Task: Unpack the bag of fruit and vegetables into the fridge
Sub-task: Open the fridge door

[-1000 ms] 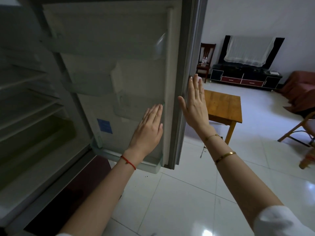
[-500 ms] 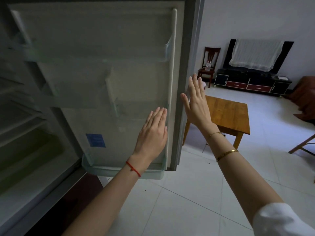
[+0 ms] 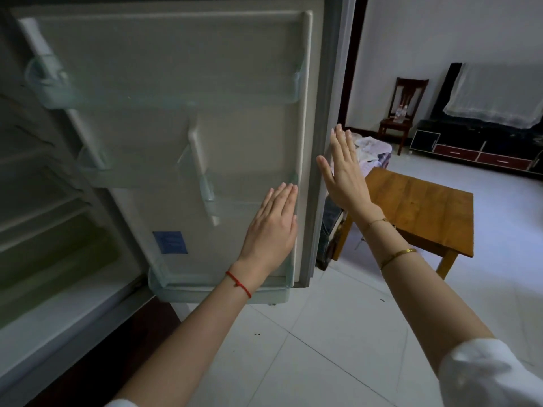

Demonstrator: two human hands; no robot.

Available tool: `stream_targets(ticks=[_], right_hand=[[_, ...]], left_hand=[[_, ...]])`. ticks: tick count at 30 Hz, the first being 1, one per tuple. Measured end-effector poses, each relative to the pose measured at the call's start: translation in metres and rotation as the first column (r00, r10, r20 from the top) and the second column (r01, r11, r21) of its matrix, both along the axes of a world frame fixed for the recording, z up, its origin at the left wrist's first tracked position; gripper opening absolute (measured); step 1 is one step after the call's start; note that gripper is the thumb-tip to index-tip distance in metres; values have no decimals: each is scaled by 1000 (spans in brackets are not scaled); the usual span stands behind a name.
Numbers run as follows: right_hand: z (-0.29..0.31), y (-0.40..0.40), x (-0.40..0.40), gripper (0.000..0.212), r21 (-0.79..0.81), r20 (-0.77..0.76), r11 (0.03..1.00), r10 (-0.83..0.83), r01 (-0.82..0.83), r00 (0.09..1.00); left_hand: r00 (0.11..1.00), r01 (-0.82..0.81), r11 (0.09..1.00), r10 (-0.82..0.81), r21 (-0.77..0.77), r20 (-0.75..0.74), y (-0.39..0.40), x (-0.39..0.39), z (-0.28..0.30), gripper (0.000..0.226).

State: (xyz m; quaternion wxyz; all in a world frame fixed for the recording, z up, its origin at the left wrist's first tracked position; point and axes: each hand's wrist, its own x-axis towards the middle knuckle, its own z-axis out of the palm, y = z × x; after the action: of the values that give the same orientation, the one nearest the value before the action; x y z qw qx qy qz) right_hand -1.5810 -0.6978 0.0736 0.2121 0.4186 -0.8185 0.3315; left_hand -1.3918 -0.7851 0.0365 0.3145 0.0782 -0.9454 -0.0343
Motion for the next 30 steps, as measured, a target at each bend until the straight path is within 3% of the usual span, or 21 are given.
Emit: stream_targets(ticks=[14, 23, 30], right_hand=[[2, 8, -27, 62, -72, 0, 972, 224, -224, 975], [-11, 33, 34, 59, -136, -7, 884, 451, -447, 893], [-31, 42, 89, 59, -45, 63, 779, 627, -626, 776]], left_hand=[[961, -273, 959, 275, 78, -12, 22, -24, 1, 53], [853, -506, 842, 520, 186, -36, 38, 58, 2, 54], [745, -648, 721, 667, 247, 8, 80, 134, -12, 55]])
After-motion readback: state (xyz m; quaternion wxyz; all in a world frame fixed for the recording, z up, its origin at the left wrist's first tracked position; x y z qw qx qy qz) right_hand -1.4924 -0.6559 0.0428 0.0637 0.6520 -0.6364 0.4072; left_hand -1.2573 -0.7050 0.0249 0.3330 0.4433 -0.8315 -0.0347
